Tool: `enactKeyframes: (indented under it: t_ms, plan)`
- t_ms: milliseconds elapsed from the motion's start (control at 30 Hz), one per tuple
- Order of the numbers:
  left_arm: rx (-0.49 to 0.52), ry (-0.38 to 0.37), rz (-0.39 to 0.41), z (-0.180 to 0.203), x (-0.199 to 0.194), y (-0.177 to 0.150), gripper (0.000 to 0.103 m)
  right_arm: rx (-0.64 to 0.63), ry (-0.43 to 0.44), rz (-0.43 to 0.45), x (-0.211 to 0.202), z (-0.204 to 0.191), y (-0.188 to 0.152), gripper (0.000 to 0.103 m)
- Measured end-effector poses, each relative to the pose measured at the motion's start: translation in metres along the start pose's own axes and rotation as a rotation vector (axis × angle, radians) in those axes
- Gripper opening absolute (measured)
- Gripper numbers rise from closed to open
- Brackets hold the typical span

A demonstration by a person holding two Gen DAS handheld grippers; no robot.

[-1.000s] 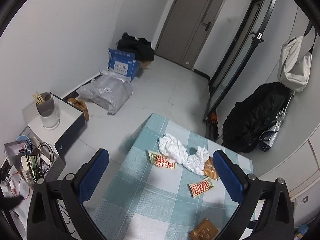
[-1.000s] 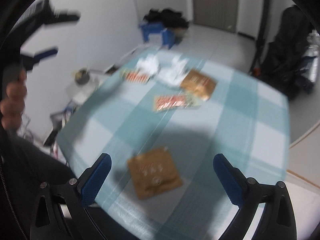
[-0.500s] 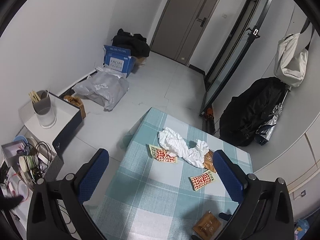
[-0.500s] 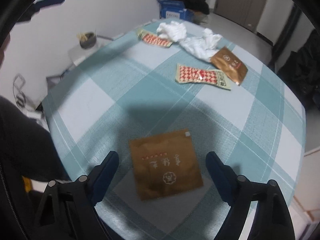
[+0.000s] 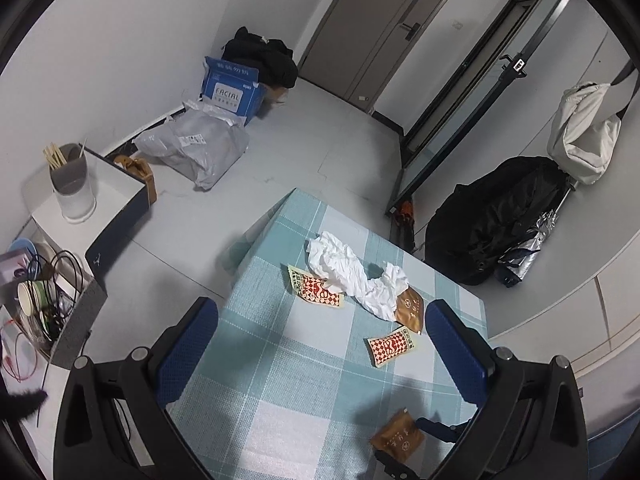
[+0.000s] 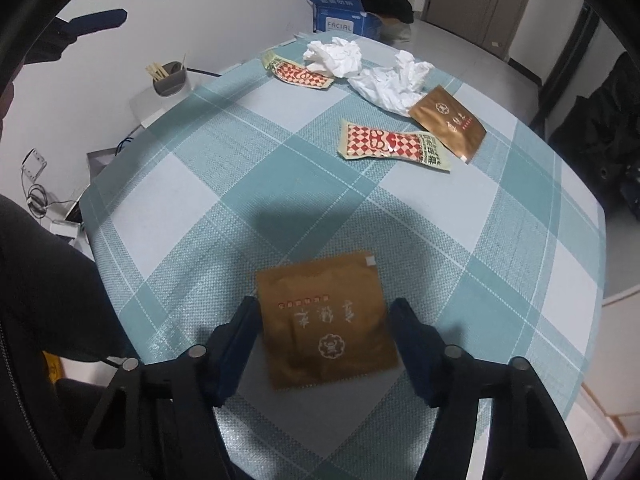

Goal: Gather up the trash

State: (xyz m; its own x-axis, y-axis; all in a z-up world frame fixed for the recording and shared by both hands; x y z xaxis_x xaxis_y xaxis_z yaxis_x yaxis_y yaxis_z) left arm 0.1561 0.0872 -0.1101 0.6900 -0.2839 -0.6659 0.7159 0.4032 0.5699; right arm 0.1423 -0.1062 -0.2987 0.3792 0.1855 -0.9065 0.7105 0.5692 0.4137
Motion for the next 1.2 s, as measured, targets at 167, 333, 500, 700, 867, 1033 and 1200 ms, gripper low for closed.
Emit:
enactKeyframes:
  t_ms: [167,333,500,700,867,1033,1200]
  plan:
    - [-0.012,0.008,-0.007,-0.002,0.002,-0.002,0.102,0.018,0.007,0.005,-0.001,0.002,0.000,0.055]
    - [-0.012,0.019,-0.032,-0.002,0.006,-0.007,0.102,0.074,0.050,0.008,-0.005,0.010,0.001,0.042]
    - [0.007,0.035,-0.061,0.000,0.013,-0.012,0.102,0.122,0.090,-0.011,-0.004,0.017,-0.002,0.001]
    - [0.037,0.057,-0.062,0.002,0.013,-0.010,0.102,0.132,0.080,0.010,-0.007,0.019,-0.002,0.002]
    - [-0.003,0.055,-0.049,-0.006,0.007,-0.003,0.102,0.170,0.098,0.024,-0.012,0.023,-0.001,0.005]
    - [-0.004,0.038,-0.045,-0.001,0.001,0.006,0.101,0.197,0.123,0.044,-0.019,0.022,0.002,0.012]
    - [0.043,0.048,-0.037,0.006,0.000,0.011,0.102,0.269,0.143,0.130,-0.042,0.031,0.009,0.041]
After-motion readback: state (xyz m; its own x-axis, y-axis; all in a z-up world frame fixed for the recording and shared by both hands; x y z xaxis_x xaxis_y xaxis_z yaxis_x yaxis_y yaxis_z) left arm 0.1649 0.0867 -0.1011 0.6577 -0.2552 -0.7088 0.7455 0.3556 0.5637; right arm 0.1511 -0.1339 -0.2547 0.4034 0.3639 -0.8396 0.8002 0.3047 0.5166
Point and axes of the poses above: each gripper's, at about its wrist camera, not at the fingertips, and x roughly the way its jaws point, z to its right, y to its top, the point moved 7 cm from there along x, roughly the way its jaws point, and after that the axes turned 2 degrees about -y, right-handed, at the moved point
